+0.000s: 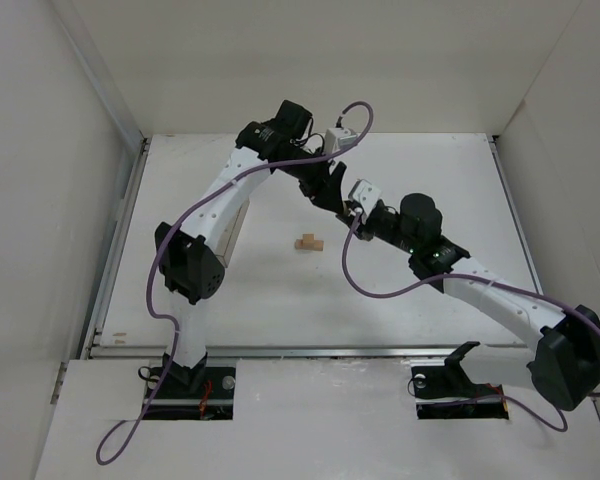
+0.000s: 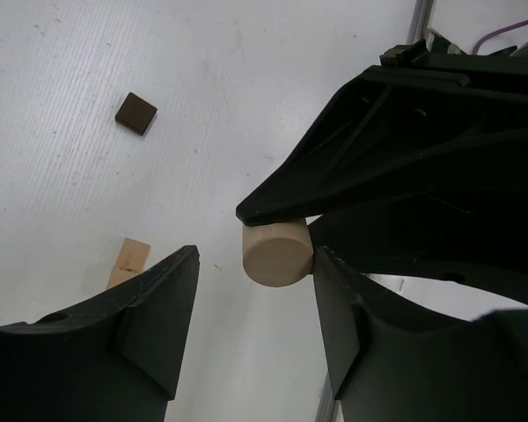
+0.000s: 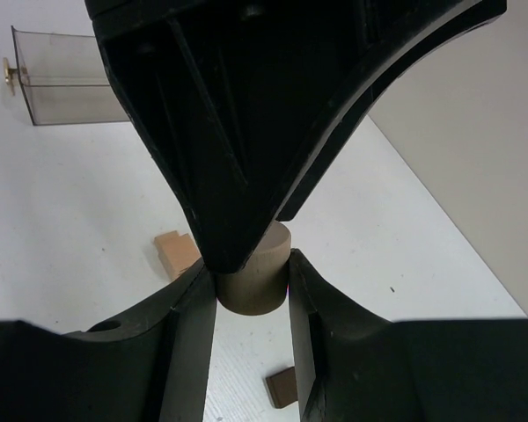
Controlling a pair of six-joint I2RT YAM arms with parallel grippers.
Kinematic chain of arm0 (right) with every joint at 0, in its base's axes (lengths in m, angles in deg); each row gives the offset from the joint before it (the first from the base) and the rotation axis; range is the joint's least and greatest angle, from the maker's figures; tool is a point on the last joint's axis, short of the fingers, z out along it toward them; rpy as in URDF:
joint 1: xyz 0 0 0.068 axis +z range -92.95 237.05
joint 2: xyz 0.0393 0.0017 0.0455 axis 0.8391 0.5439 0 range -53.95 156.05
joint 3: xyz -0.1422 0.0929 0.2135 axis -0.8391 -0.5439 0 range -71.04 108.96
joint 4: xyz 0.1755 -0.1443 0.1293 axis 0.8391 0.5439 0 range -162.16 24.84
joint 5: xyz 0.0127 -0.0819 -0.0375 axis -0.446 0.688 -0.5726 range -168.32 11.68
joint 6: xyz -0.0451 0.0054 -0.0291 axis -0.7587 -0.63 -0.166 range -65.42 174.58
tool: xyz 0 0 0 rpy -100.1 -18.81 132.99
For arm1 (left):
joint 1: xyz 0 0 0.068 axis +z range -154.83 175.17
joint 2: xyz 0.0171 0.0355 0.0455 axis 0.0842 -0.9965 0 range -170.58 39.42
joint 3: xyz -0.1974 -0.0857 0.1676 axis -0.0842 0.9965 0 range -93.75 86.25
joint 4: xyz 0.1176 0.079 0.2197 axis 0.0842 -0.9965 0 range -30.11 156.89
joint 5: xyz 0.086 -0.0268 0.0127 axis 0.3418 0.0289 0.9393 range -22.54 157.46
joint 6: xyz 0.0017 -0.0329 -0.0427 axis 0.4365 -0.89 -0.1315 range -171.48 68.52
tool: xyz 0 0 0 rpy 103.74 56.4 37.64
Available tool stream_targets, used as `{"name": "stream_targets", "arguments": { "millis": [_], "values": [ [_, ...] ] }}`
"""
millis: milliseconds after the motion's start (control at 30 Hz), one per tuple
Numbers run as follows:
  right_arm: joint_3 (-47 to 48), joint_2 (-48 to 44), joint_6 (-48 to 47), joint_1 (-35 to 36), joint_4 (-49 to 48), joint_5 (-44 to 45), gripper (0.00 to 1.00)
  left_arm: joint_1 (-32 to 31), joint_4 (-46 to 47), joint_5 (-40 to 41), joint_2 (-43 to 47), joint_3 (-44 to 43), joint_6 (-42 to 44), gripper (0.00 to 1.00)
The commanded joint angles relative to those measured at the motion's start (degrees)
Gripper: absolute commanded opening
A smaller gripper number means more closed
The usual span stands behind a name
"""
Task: Build the wood block tower
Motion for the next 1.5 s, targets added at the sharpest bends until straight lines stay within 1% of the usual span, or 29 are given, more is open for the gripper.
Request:
{"name": "stream_targets", "arguments": {
  "millis": [0,100,200,233,333,467,500,533,567,633,667,700,733,767,800,833,867,900,933,967,1033,1067,1200,1300,1367,1467],
  "values": [
    [0.7,-1.9,0.7,0.8,-5.1,-0.3,0.0,-0.3,0.3,-2.4,3.1,1.4,0.3,0.51],
    [0.7,-1.3,0.7,0.8,-5.8,-0.3,0.0,-0.3,0.3,-4.6,3.1,2.0,0.3,0.51],
    [1.2,-1.3,1.2,0.8,-6.4,-0.3,0.0,-0.3,0.3,-5.9,3.1,2.0,0.3,0.45],
    [1.2,-1.3,1.2,0.8,-6.4,0.3,0.0,-0.3,0.3,-5.9,3.1,2.0,0.3,0.41],
    [1.2,-0.8,1.2,0.8,-6.4,0.3,0.0,-0.3,-0.4,-6.7,3.1,2.5,0.9,0.33],
    [1.7,0.4,2.3,0.8,-6.9,0.3,0.0,-0.3,-0.9,-8.2,3.1,2.5,1.6,0.19],
    [2.2,0.4,2.3,0.8,-6.9,0.3,0.0,-0.3,-0.9,-8.2,3.1,2.5,1.6,0.07],
    [2.2,0.4,2.8,0.8,-6.9,0.3,0.0,-0.3,-0.9,-8.2,3.1,2.5,1.6,0.03],
    [2.2,0.9,2.8,0.8,-6.9,0.3,0.0,-0.3,-0.9,-8.2,3.1,2.5,1.6,0.0],
    [2.8,0.9,3.3,1.3,-6.9,0.3,0.0,-0.3,-0.9,-8.2,3.1,3.0,1.6,0.0],
    [2.8,0.9,3.3,1.3,-6.9,0.3,0.05,-0.3,-0.9,-8.2,3.1,3.0,1.6,0.0],
    [3.5,1.5,3.9,1.3,-6.9,1.3,0.13,-0.3,-0.9,-7.5,3.1,3.0,1.6,0.0],
    [3.5,1.5,5.1,1.3,-6.1,2.0,0.24,-0.3,-0.9,-5.3,3.1,3.0,1.6,0.0],
    [4.0,1.5,6.0,1.3,-5.6,3.2,0.39,-0.3,-0.1,-3.3,3.1,3.0,1.6,0.0],
    [4.0,1.5,6.7,1.3,-5.6,4.0,0.44,-0.3,0.5,-1.0,3.1,3.6,0.6,0.0],
    [4.0,1.5,6.8,1.3,-4.9,4.7,0.52,-0.3,1.2,4.3,3.1,3.6,0.0,0.0],
    [4.0,1.5,6.8,1.3,-4.2,5.2,0.92,-0.3,2.6,7.0,3.1,4.2,-0.5,0.0],
    [4.0,1.5,6.8,1.3,-3.7,5.2,1.0,-0.3,3.3,9.7,3.1,5.0,-1.0,0.0],
    [3.1,0.9,6.8,1.3,-3.1,5.2,1.0,-0.3,4.0,12.3,3.1,5.6,-1.5,0.0],
    [3.1,0.2,6.8,1.3,-1.8,5.2,1.0,-0.3,4.7,16.9,3.1,6.3,-2.2,0.0],
    [0.6,-1.8,7.3,1.3,-1.2,5.8,1.0,-0.3,6.8,21.2,3.1,8.6,-2.2,0.0],
    [-0.5,-2.8,8.3,1.3,-1.2,7.3,1.0,-0.3,7.4,25.4,3.1,9.5,-2.7,0.0],
    [-6.3,-8.1,10.4,1.3,-1.2,9.4,1.0,-0.8,8.5,32.9,2.1,13.9,-1.2,0.0],
    [-10.6,-12.4,12.0,1.3,-1.2,10.5,1.0,-0.8,8.5,36.3,2.1,17.3,-0.4,0.0],
    [-13.0,-14.3,12.8,0.8,-1.2,11.2,1.0,-0.8,9.0,36.9,2.1,18.4,-0.4,0.0],
    [-15.5,-17.4,14.3,0.8,-1.2,12.2,1.0,-0.8,9.6,34.8,2.1,18.4,0.1,0.0]
  ]
}}
